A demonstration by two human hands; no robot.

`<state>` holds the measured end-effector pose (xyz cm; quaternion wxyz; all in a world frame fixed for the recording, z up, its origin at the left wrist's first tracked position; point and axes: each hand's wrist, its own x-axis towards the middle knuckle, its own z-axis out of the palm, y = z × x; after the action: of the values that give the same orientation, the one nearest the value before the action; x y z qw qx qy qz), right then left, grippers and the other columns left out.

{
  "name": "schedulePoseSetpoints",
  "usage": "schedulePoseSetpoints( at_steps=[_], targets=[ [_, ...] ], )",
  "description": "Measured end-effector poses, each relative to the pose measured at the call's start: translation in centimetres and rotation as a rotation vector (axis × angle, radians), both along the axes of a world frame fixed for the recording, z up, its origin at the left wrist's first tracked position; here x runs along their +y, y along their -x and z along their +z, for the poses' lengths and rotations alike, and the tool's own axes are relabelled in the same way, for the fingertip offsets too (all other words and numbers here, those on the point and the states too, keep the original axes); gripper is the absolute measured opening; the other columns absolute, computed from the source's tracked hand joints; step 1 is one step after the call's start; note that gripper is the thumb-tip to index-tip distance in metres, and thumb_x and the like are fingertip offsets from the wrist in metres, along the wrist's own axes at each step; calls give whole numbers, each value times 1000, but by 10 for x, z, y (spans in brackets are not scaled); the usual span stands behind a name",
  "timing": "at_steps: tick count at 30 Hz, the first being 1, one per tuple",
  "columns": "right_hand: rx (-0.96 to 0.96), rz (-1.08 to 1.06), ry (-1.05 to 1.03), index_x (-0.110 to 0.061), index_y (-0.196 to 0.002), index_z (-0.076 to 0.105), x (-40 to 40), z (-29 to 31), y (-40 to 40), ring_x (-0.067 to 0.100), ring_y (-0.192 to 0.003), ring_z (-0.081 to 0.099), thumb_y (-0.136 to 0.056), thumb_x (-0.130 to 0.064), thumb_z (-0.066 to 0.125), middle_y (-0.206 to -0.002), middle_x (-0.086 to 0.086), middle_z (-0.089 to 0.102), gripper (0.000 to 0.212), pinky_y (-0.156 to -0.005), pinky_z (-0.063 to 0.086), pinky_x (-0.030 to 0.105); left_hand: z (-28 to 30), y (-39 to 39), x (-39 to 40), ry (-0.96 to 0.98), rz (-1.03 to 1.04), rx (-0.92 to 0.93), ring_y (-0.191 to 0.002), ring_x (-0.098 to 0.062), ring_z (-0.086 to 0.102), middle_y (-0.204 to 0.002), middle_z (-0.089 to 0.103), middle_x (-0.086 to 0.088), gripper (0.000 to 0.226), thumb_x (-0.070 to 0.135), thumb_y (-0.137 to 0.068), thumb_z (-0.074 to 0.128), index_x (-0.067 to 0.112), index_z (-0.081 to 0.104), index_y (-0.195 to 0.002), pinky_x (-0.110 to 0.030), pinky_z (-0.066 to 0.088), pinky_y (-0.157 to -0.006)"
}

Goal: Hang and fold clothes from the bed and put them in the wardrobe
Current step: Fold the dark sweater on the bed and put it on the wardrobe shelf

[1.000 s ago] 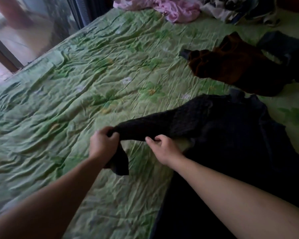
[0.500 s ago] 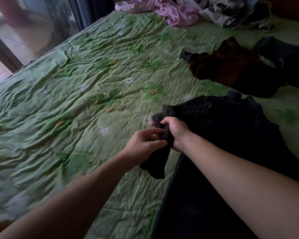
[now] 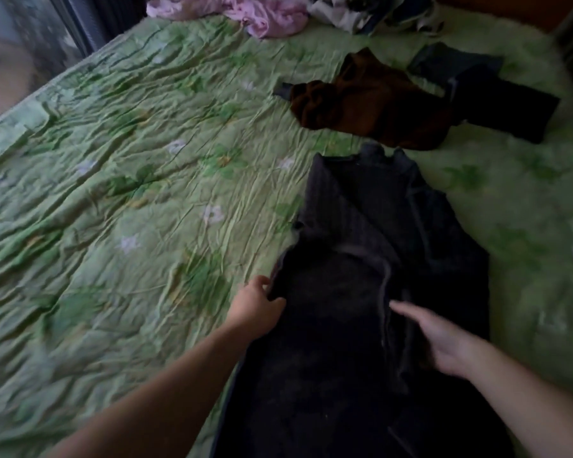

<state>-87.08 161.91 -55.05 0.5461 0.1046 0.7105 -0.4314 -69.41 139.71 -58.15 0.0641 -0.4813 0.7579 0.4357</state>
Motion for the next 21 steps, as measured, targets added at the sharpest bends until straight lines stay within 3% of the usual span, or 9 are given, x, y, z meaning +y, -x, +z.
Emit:
schedulePoseSetpoints(
  at_steps=[2,4,10,13,18,21],
  targets=[
    [87,108,-135,-6,-114,66,23,-22,-8,34,-91,68,-84,-22,69,-99,18,72,35,-81,55,43,-13,-6,10,55,-59,-89,-108,-29,59,-121,59,-12,52,34,-81,65,16,50,-127,-31,49,-89],
    [135,119,-165,-7,-116,64,31,-32,-10,34,-90,68,-85,-18,70,-99,17,71,34,-76,57,41,-19,-12,17,108,-74,-125,-108,-30,59,-120,59,-13,49,35,-83,64,17,48,-126,-31,47,-86],
    [57,321,-201,-2,-112,62,39,-31,-12,32,-91,70,-86,-15,69,-97,17,73,30,-79,57,45,-26,-21,21,151,-18,-166,-102,-30,62,-111,65,-13,41,25,-86,62,17,47,-123,-31,48,-79],
    [-84,521,-270,-6,-113,60,50,-30,-25,32,-90,71,-90,-19,65,-98,16,73,27,-73,58,49,-29,-22,21,158,-28,-192,-102,-29,62,-112,65,-12,37,24,-85,60,20,50,-120,-31,49,-79],
    [-298,471,-85,-5,-119,63,45,-29,-48,34,-99,68,-85,-18,70,-110,17,70,36,-75,57,48,-32,-17,21,142,-28,-168,-92,-29,64,-105,66,-12,42,19,-83,56,24,42,-122,-35,53,-77],
    [-322,562,-89,-12,-119,65,37,-27,-65,28,-98,69,-85,-22,71,-112,11,71,36,-74,58,43,-34,-17,20,151,-56,-150,-90,-30,64,-102,65,-13,47,17,-82,56,23,38,-125,-37,54,-77]
  ],
)
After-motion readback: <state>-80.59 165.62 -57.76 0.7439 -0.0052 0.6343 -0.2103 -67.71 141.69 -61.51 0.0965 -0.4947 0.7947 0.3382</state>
